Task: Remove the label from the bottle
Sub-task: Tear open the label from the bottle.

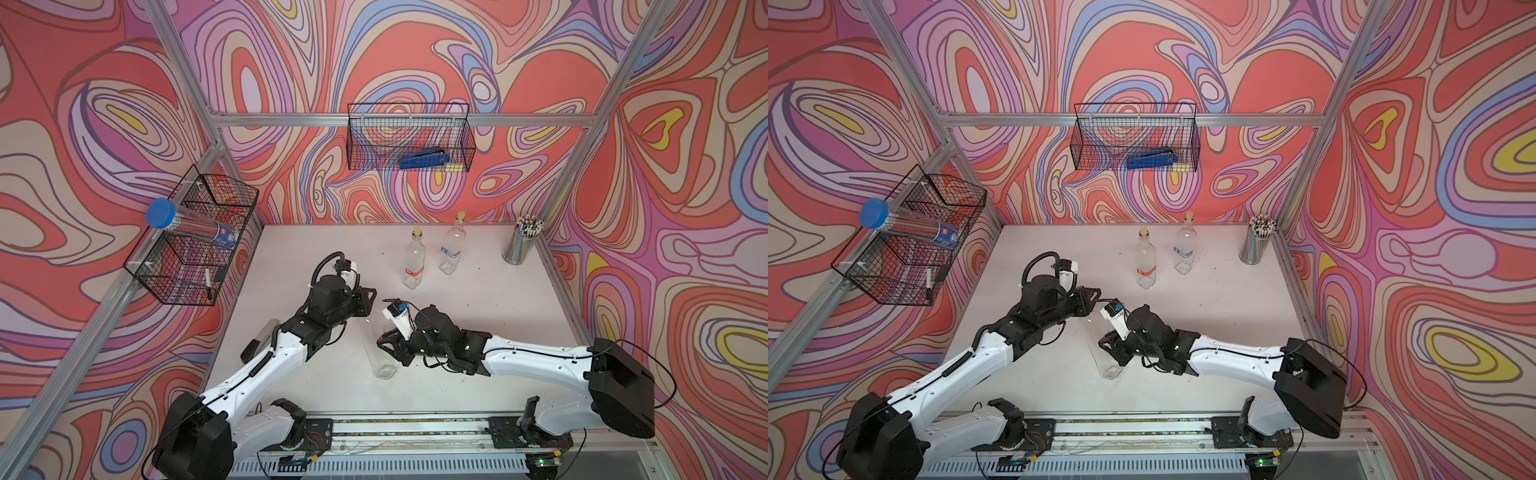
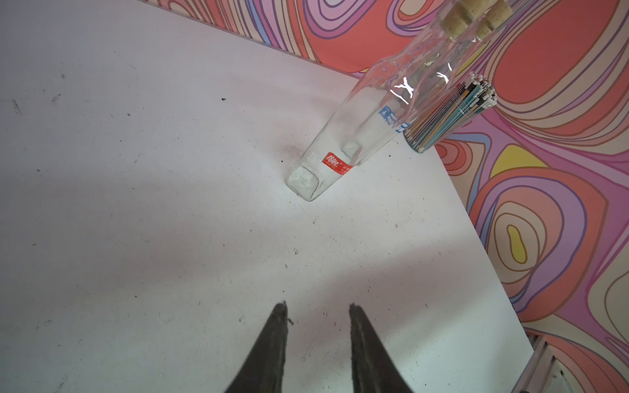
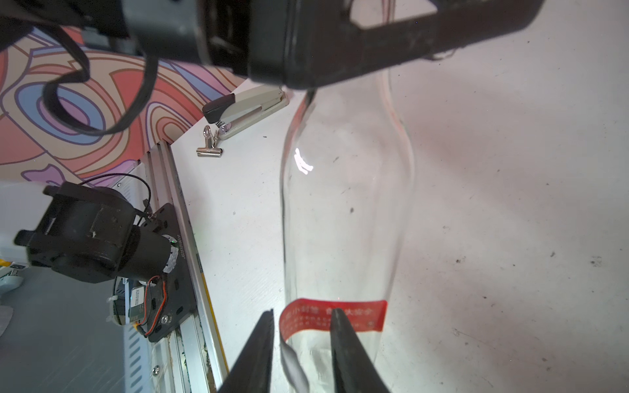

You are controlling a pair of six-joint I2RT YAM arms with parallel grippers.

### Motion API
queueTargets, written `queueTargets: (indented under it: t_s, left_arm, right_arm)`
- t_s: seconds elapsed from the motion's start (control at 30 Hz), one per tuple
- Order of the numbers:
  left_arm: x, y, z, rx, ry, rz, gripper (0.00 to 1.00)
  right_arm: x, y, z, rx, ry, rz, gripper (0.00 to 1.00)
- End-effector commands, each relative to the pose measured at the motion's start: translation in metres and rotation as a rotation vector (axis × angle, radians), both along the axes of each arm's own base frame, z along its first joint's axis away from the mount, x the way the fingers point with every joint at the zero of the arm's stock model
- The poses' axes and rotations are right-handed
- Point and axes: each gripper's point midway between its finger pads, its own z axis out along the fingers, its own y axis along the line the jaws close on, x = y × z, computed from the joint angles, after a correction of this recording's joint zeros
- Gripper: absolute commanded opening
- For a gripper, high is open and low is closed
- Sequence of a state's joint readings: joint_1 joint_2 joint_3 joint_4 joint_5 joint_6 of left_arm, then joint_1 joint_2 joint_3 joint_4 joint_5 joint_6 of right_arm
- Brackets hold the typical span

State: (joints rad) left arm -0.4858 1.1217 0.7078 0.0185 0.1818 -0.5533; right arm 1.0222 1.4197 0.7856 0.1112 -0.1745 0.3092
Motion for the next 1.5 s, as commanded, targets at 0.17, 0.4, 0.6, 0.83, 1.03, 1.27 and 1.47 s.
queueTargets:
  t_s: [0.17,0.4,0.6,0.83,1.03,1.27,1.47]
  left_arm:
    - [0.003,0.0,0.005,0.005,-0.036,0.005,0.0]
    - [0.003,0.0,0.005,0.006,-0.038,0.009,0.0]
    - [0.003,0.001,0.004,0.005,-0.036,0.013,0.0]
    - [0.002,0.002,0.003,0.004,-0.035,0.014,0.0]
    - [0.001,0.004,0.0,0.011,-0.031,0.023,0.0]
    - [0.001,0.005,-0.003,0.022,-0.027,0.022,0.0]
    - [0.0,0.004,-0.003,0.041,-0.034,0.014,0.0]
  right_arm:
    - [-0.002,-0.004,-0.005,-0.01,0.015,0.0,0.38]
    - [-0.003,-0.005,-0.006,-0.005,0.025,-0.006,0.27]
    - [-0.003,-0.007,-0.007,-0.004,0.028,-0.015,0.19]
    - [-0.002,-0.007,-0.004,0.003,0.024,-0.019,0.13]
    - [-0.001,-0.008,0.003,0.01,0.014,-0.023,0.0]
    - [0.001,-0.013,0.001,-0.009,0.003,-0.045,0.0]
    - [0.006,-0.017,-0.004,-0.033,-0.009,-0.076,0.0]
